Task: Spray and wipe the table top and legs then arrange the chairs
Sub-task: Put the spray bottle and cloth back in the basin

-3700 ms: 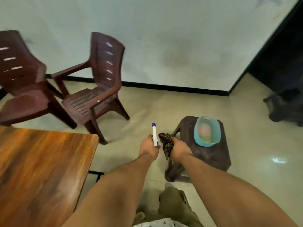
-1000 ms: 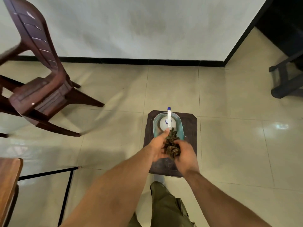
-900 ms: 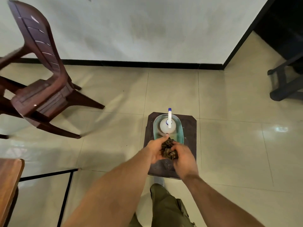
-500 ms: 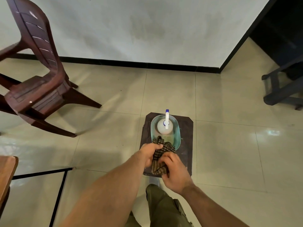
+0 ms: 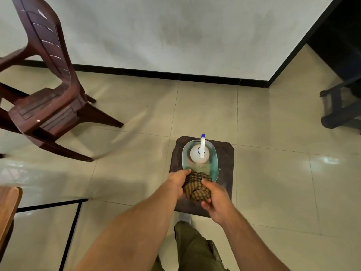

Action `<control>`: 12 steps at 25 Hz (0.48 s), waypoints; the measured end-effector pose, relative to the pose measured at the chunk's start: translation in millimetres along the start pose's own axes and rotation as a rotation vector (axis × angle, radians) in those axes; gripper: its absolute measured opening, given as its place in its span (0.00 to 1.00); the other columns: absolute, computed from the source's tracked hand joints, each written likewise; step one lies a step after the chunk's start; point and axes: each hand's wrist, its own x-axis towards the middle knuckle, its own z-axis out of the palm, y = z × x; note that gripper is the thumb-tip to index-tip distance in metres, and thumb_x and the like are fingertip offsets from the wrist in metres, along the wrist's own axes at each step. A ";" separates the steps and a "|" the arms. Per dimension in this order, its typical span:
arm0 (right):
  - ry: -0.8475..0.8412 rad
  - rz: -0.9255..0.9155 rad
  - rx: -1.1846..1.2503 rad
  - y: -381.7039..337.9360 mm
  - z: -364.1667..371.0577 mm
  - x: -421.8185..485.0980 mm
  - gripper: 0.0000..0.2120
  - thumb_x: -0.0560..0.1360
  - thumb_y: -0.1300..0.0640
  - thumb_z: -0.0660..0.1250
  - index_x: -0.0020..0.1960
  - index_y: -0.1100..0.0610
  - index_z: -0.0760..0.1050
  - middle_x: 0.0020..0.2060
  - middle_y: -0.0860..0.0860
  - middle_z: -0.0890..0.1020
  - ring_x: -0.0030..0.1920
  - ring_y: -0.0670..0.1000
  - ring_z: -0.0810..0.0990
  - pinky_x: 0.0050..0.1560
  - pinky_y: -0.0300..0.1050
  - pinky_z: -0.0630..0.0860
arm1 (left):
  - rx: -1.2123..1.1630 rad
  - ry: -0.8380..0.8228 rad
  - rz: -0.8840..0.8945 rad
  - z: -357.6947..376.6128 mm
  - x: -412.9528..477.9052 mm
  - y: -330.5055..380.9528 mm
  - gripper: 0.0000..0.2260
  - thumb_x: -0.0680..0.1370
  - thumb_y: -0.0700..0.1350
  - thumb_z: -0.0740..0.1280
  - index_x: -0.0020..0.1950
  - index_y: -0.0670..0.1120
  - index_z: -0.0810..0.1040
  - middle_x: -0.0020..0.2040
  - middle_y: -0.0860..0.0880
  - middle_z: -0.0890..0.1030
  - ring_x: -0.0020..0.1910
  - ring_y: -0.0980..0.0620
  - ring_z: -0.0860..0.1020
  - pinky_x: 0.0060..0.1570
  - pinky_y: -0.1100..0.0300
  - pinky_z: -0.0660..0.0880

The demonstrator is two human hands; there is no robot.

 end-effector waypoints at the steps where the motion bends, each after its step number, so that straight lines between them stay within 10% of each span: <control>1: -0.005 0.048 -0.104 -3.4 -2.7 -0.5 0.09 0.79 0.56 0.68 0.54 0.62 0.78 0.32 0.55 0.79 0.27 0.47 0.75 0.23 0.39 0.73 | -0.039 0.033 0.017 1.9 2.3 -1.6 0.16 0.74 0.43 0.77 0.56 0.38 0.79 0.49 0.36 0.85 0.44 0.39 0.85 0.45 0.41 0.83; 4: -0.152 0.133 -0.371 -18.7 -17.7 -2.8 0.11 0.77 0.58 0.70 0.56 0.62 0.78 0.38 0.58 0.82 0.36 0.53 0.78 0.25 0.40 0.74 | 0.011 -0.104 -0.123 -1.9 -3.3 -3.3 0.25 0.69 0.48 0.81 0.61 0.38 0.80 0.50 0.37 0.86 0.45 0.39 0.87 0.44 0.45 0.84; 7: -0.212 0.124 -0.325 -37.6 -27.8 -9.4 0.13 0.76 0.63 0.71 0.60 0.62 0.79 0.50 0.60 0.85 0.49 0.57 0.85 0.38 0.44 0.81 | 0.013 -0.197 -0.173 -7.8 -8.9 5.6 0.13 0.78 0.47 0.73 0.57 0.39 0.81 0.43 0.40 0.87 0.39 0.43 0.86 0.34 0.53 0.82; 12: 0.064 -0.145 -0.526 -33.6 -19.7 -4.1 0.14 0.77 0.58 0.69 0.63 0.57 0.76 0.51 0.50 0.83 0.51 0.50 0.81 0.47 0.43 0.78 | 0.083 -0.035 -0.042 -4.8 -1.3 12.7 0.15 0.80 0.44 0.71 0.62 0.38 0.75 0.54 0.42 0.83 0.49 0.43 0.82 0.45 0.49 0.81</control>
